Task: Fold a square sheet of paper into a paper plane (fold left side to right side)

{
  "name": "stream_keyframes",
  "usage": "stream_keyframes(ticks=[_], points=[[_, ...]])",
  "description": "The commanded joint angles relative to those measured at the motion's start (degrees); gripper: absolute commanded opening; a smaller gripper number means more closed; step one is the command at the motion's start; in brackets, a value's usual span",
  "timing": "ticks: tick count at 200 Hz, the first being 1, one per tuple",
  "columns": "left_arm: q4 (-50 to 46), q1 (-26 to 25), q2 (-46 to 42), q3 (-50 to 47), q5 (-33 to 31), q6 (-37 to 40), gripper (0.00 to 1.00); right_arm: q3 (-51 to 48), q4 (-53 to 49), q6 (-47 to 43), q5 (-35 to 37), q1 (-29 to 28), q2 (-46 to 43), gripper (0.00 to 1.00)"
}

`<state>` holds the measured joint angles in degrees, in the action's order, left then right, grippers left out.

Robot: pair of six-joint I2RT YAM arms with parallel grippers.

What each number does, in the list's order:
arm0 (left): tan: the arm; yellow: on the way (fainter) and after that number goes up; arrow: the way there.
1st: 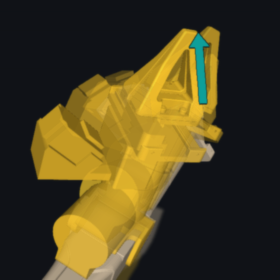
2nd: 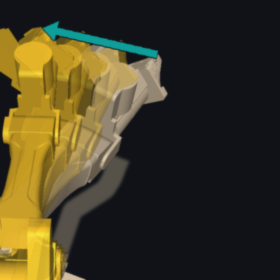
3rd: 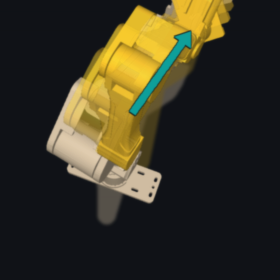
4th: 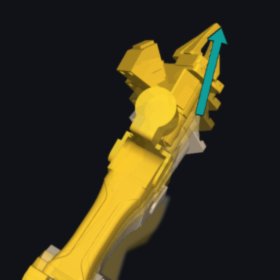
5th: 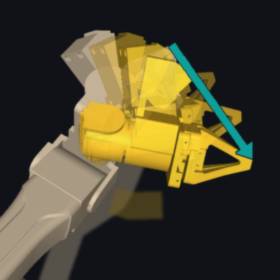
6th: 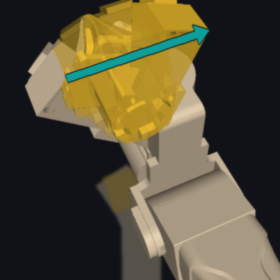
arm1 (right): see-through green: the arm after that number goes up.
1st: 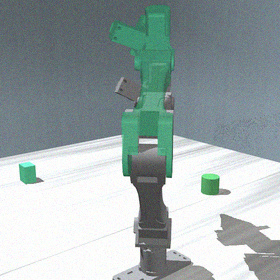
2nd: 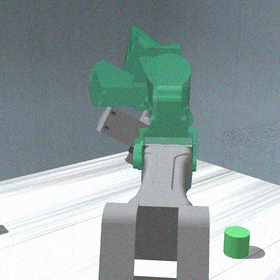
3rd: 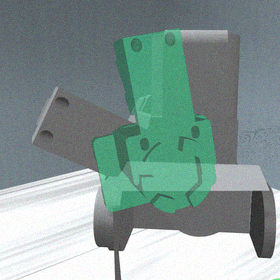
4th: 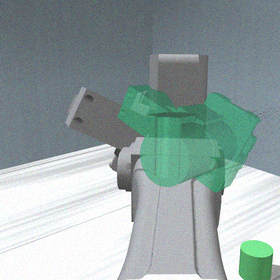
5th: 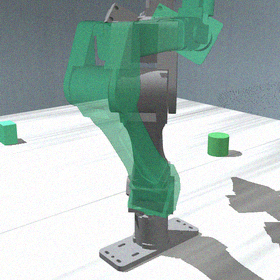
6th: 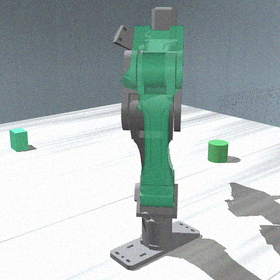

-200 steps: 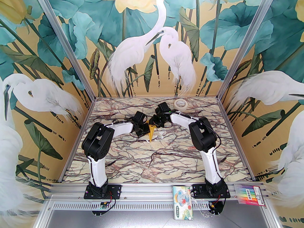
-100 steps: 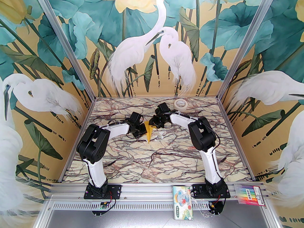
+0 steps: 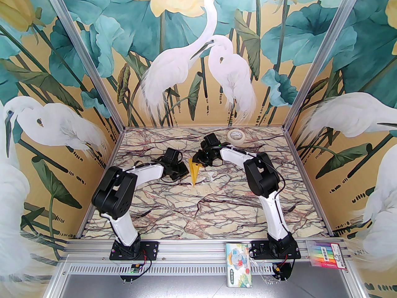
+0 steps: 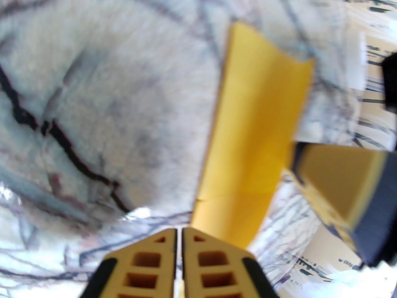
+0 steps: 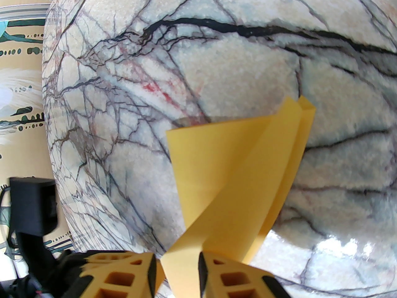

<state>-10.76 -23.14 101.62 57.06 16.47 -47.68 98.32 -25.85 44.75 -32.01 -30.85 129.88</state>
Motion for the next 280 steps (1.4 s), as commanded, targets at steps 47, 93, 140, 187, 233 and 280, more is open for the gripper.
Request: stream_keyframes(ticks=[47, 93, 140, 187, 233, 280], points=[[15.5, 0.8, 0.8, -3.7, 7.2, -5.1, 0.21, 2.4, -2.0, -1.6, -0.3, -1.0, 1.7, 0.3], [17.2, 1.2, 2.8, -3.3, 8.3, -5.6, 0.2, 2.4, -1.7, -1.4, -0.2, -1.0, 1.6, 0.3], [18.3, 1.3, 4.5, -2.7, 8.7, -6.0, 0.21, 2.2, -1.7, -1.3, -0.1, -1.0, 1.5, 0.29], [20.0, 1.3, 5.6, -2.0, 9.2, -6.9, 0.21, 2.1, -1.5, -1.2, -0.1, -1.0, 1.5, 0.29], [20.4, 1.3, 6.3, -1.7, 9.1, -7.1, 0.19, 2.0, -1.3, -1.2, -0.1, -1.0, 1.5, 0.29], [20.3, 1.5, 6.6, -0.9, 8.5, -7.1, 0.11, 2.0, -1.4, -1.2, -0.1, -1.0, 1.4, 0.29]])
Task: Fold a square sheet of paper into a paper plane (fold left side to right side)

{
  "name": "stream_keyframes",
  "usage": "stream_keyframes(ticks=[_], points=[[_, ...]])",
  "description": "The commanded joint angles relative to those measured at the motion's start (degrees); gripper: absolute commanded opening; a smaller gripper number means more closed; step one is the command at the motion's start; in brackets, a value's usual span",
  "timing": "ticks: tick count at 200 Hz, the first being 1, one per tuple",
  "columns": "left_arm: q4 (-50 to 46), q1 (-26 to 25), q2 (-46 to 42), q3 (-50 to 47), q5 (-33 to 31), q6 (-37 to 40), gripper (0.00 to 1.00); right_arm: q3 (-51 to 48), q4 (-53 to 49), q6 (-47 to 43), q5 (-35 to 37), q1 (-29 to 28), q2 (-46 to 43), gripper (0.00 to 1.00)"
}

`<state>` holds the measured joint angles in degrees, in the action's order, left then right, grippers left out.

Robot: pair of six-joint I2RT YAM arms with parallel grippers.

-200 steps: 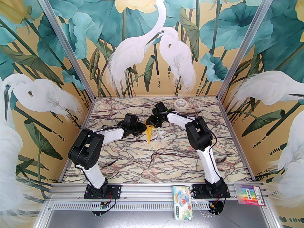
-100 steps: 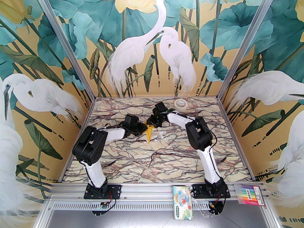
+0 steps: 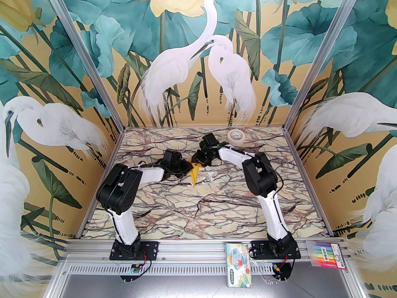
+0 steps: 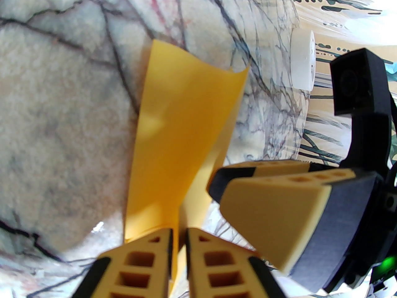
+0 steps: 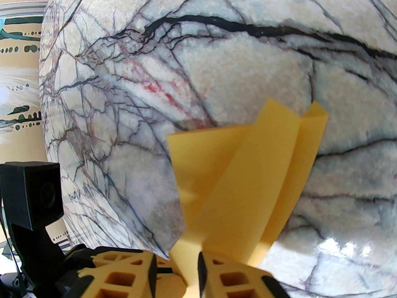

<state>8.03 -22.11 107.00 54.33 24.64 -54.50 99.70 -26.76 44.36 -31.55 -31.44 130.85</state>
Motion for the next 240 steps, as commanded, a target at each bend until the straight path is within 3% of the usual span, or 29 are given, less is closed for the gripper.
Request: stream_keyframes(ticks=[1, 14, 29, 103, 147, 240], points=[[1.5, 0.5, 1.2, 1.8, 0.3, -0.3, 0.11, 0.7, -0.5, -0.8, -0.6, -0.4, 0.5, 0.29], [1.5, 0.6, 1.3, 2.0, 0.5, -0.1, 0.02, 0.5, -0.5, -0.9, -0.5, -0.5, 0.4, 0.29], [1.4, 0.6, 1.3, 2.0, 0.3, 0.1, 0.0, 0.3, -0.3, -0.9, -0.2, -0.4, -0.1, 0.29], [-0.4, 1.9, 1.3, 1.9, 0.3, 3.2, 0.0, -9.0, 6.3, -0.9, -1.2, -0.2, -8.1, 0.29], [-0.4, 1.9, 2.3, 2.2, 0.8, 3.9, 0.0, -15.0, 11.4, -0.2, -5.4, -0.4, -10.6, 0.09], [-1.0, 2.2, 4.0, 3.5, 1.4, 5.4, 0.0, -17.2, 11.5, -0.9, -8.4, -1.7, -9.0, 0.07]])
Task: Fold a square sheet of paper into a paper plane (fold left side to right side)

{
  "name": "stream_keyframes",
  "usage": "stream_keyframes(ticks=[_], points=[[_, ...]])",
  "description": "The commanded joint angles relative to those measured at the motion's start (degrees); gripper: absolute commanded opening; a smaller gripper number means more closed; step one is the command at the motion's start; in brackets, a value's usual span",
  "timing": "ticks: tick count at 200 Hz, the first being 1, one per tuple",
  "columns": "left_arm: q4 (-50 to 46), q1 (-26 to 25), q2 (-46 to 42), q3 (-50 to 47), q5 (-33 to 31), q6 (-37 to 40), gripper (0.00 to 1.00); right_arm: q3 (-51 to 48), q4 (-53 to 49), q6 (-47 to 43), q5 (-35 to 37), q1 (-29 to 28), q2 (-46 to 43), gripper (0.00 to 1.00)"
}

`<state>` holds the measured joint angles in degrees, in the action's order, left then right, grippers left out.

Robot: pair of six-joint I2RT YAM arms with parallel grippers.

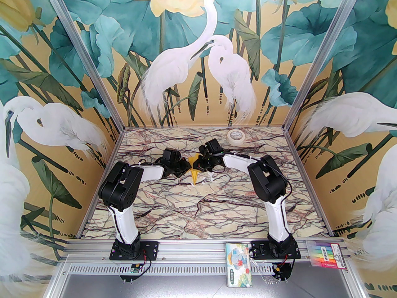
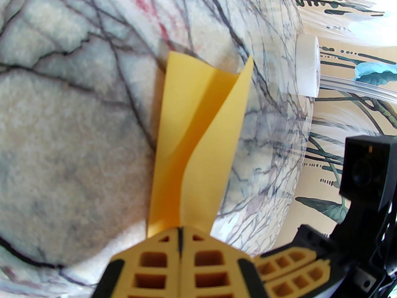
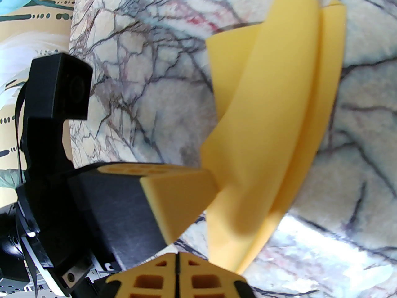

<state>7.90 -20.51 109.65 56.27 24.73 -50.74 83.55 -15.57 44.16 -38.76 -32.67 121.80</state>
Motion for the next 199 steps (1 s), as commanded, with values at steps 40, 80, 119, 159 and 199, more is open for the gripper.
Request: stream_keyframes(ticks=[40, 80, 119, 159, 199], points=[[-1.2, 0.6, 2.4, 2.3, 1.2, 2.2, 0.0, -1.7, -0.2, -1.1, -0.6, -0.6, 0.2, 0.07], [-1.8, 0.8, 3.1, 2.9, 1.0, 2.9, 0.0, -2.2, -0.7, -1.4, -0.1, -0.6, 0.7, 0.07], [-2.2, 1.0, 4.2, 4.0, 1.3, 3.5, 0.0, -2.5, -1.3, -1.8, 0.3, -0.6, 1.1, 0.07], [-2.8, 0.9, 5.0, 4.8, 1.4, 4.2, 0.0, -2.8, -1.8, -1.9, 1.0, -0.6, 1.1, 0.07], [-3.6, 1.0, 5.8, 5.5, 1.6, 4.9, 0.0, -2.8, -1.8, -2.0, 1.1, -0.6, 1.2, 0.08]])
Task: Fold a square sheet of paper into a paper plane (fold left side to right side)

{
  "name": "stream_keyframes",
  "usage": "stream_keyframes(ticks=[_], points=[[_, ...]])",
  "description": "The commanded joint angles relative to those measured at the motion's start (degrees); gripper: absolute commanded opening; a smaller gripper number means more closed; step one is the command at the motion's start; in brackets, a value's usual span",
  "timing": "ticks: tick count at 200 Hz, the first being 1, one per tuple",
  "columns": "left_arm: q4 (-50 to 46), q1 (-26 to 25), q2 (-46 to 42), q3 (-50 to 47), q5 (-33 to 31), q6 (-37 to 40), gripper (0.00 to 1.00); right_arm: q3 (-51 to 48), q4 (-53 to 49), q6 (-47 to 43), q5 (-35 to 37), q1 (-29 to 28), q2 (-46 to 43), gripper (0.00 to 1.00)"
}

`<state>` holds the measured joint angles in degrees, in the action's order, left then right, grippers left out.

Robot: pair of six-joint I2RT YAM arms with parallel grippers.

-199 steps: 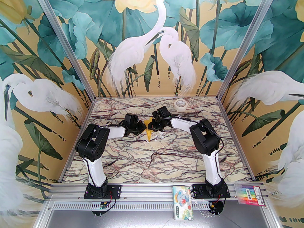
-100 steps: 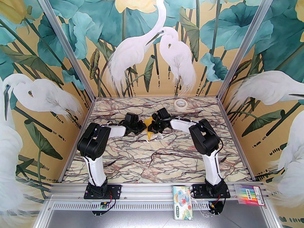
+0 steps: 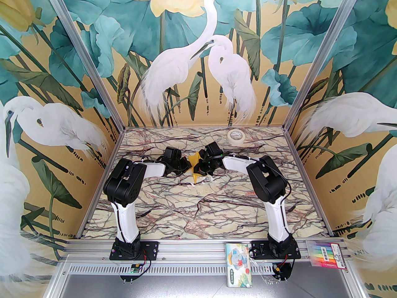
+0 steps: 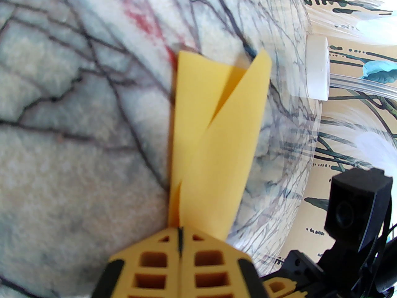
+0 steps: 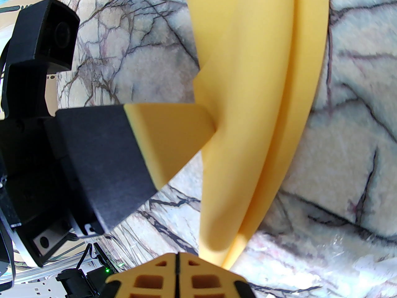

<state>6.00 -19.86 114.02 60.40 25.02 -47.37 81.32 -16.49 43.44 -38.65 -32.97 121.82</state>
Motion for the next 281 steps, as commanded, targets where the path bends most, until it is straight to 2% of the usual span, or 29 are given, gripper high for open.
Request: stream_keyframes(ticks=[1, 97, 281], points=[[-1.7, 0.4, 1.5, 1.4, 1.3, 1.5, 0.0, -0.6, -0.9, -1.3, 1.0, -0.3, 1.1, 0.08], [-1.6, 0.3, 2.3, 1.7, 1.9, 1.1, 0.0, -2.1, 0.1, -1.7, -1.3, -0.4, 2.4, 0.07], [-4.5, 0.4, 2.5, 4.1, 1.5, 3.1, 0.0, -2.1, 0.2, -1.5, -0.7, -1.0, 2.9, 0.1]])
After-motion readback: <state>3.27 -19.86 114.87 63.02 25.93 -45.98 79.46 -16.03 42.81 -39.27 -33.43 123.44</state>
